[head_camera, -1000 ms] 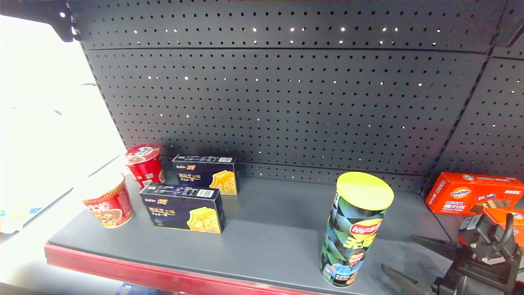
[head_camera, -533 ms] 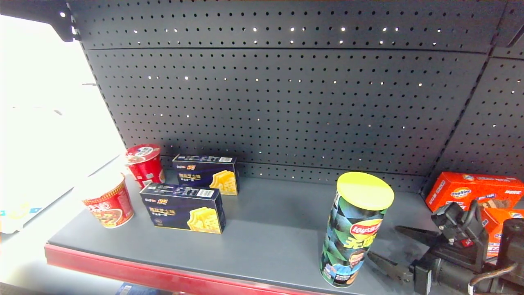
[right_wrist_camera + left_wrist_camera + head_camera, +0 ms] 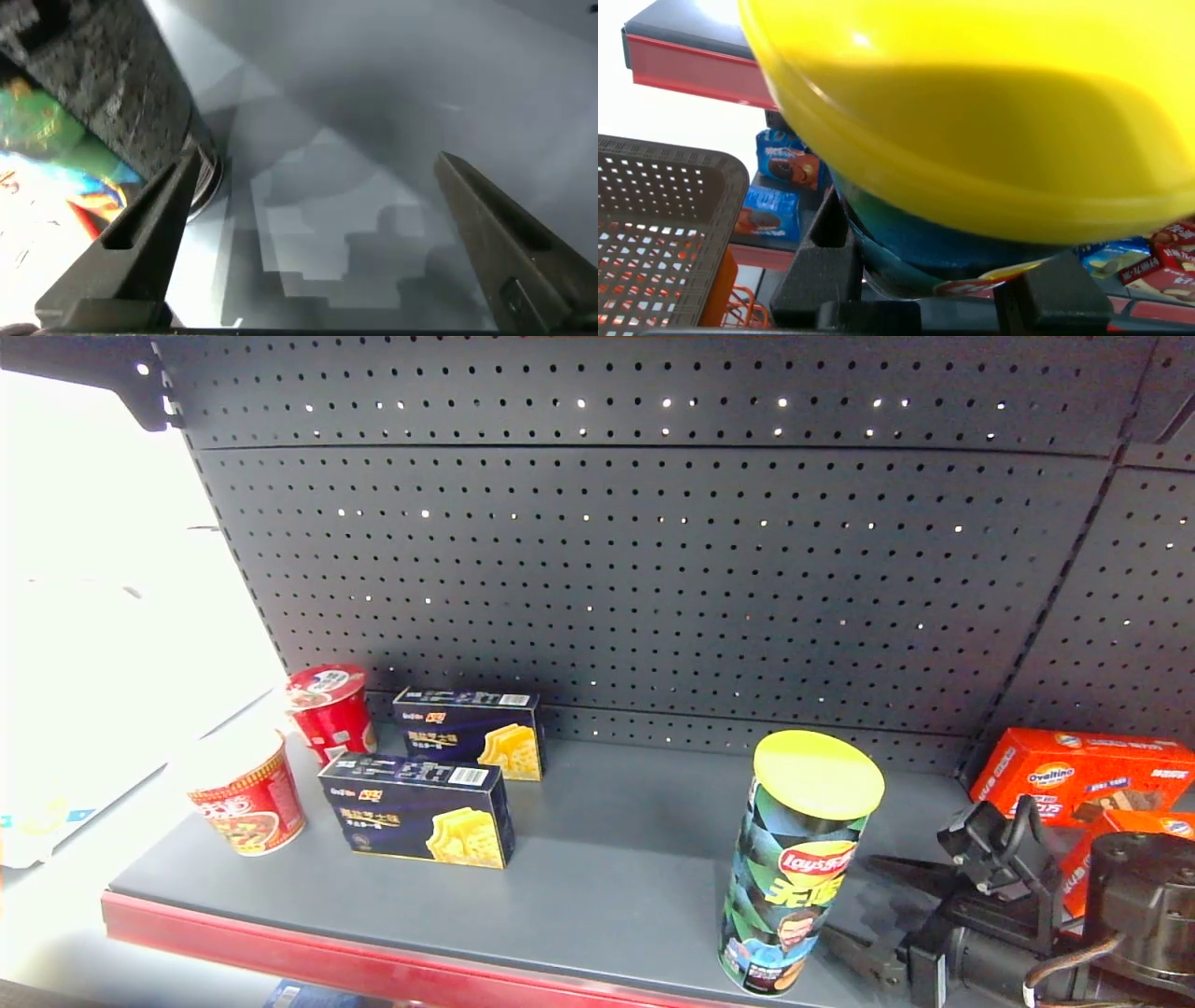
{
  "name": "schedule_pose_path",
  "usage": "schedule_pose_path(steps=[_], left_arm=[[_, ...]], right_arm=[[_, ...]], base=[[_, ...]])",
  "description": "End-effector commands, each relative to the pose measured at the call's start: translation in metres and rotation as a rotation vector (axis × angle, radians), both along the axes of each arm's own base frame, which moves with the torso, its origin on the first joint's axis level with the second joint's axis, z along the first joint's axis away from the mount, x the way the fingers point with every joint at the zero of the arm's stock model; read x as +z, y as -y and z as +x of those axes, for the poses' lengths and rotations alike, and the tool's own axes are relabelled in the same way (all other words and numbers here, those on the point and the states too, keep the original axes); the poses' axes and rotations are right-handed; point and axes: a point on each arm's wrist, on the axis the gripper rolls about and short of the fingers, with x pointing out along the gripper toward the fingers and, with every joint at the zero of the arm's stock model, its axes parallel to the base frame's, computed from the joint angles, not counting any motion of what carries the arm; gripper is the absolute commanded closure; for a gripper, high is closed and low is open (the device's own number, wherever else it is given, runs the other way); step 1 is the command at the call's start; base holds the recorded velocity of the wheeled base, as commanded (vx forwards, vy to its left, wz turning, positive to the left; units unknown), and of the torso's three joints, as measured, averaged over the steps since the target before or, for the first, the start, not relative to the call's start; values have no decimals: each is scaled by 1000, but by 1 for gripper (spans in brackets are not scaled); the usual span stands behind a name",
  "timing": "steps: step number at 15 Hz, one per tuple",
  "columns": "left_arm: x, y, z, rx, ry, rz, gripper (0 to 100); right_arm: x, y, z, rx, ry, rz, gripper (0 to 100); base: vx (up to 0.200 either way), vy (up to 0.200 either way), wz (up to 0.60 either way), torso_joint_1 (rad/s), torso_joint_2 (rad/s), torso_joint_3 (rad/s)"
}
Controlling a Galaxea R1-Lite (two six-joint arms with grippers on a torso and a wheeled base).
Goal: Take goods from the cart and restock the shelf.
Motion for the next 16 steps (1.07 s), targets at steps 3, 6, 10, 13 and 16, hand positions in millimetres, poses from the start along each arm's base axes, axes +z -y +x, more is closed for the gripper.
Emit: schedule_pose_path(steps=[3,6,10,13,16], left_arm=[[0,0,0,3,-1,1,100],[0,0,0,0,-1,0,100],[0,0,0,1,-1,1,100],[0,0,0,1,-1,1,100],[-1,0,0,2,-4,3,100]], right_arm=[[0,0,-3,7,-1,-1,0],[2,-3,-7,28,17,8,0],[18,6,-10,-6,94,42,0],[39,17,-21,-46,209,61,0],[58,39,-41,-124,299,45,0]], base=[[0,0,0,0,0,0],[0,0,0,0,0,0],[0,0,0,0,0,0],[0,0,0,0,0,0],[0,0,0,0,0,0]])
